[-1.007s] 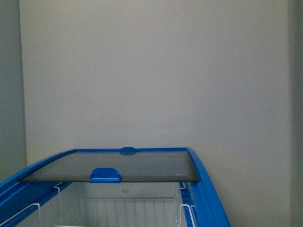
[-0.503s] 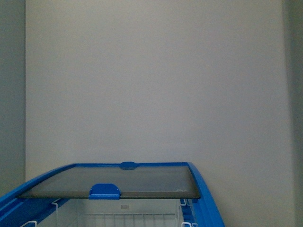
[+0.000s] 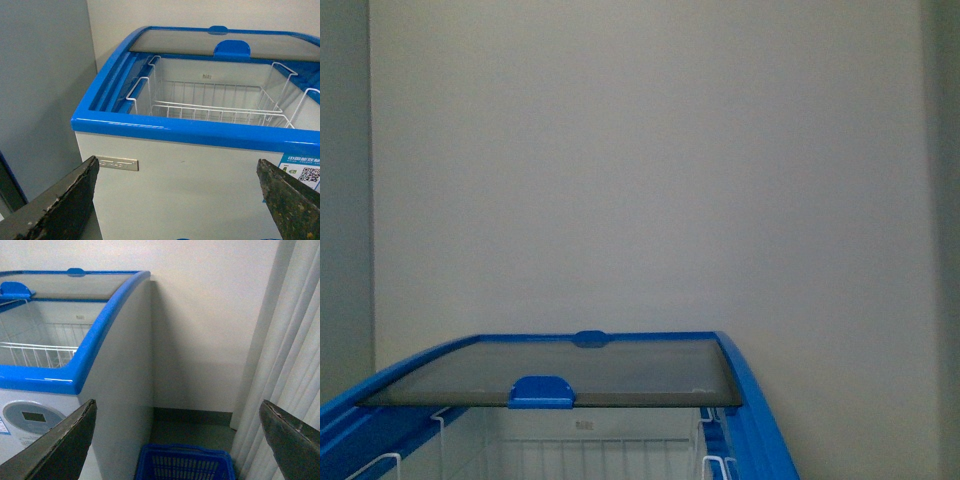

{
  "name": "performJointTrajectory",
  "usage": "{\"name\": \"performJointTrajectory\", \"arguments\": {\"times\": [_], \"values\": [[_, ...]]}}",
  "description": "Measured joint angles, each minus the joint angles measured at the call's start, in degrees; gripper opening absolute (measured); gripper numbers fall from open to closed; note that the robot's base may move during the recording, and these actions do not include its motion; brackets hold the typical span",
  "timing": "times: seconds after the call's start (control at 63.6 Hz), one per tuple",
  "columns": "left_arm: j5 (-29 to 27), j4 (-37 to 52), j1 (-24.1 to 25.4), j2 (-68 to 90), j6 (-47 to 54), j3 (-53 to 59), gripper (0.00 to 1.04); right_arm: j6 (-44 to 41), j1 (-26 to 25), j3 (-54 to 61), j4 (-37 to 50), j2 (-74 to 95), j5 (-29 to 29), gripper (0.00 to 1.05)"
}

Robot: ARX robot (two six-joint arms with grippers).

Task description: Put drink in fridge

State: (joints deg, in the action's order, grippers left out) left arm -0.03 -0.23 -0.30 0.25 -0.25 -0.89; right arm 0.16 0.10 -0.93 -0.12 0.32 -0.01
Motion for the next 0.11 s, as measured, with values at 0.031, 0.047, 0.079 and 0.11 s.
{"name": "performJointTrajectory", "arguments": {"times": [0.031,0.047,0.079,0.11], "values": [[0.0,0.0,0.0,0.0,0.0,0.0,0.97,0.0,0.0,0.0,0.0,0.0,0.0,0.97],[0.0,0.0,0.0,0.0,0.0,0.0,0.97,0.0,0.0,0.0,0.0,0.0,0.0,0.97],[0.0,0.0,0.0,0.0,0.0,0.0,0.97,0.0,0.0,0.0,0.0,0.0,0.0,0.97],[0.0,0.0,0.0,0.0,0.0,0.0,0.97,0.0,0.0,0.0,0.0,0.0,0.0,0.97]]}}
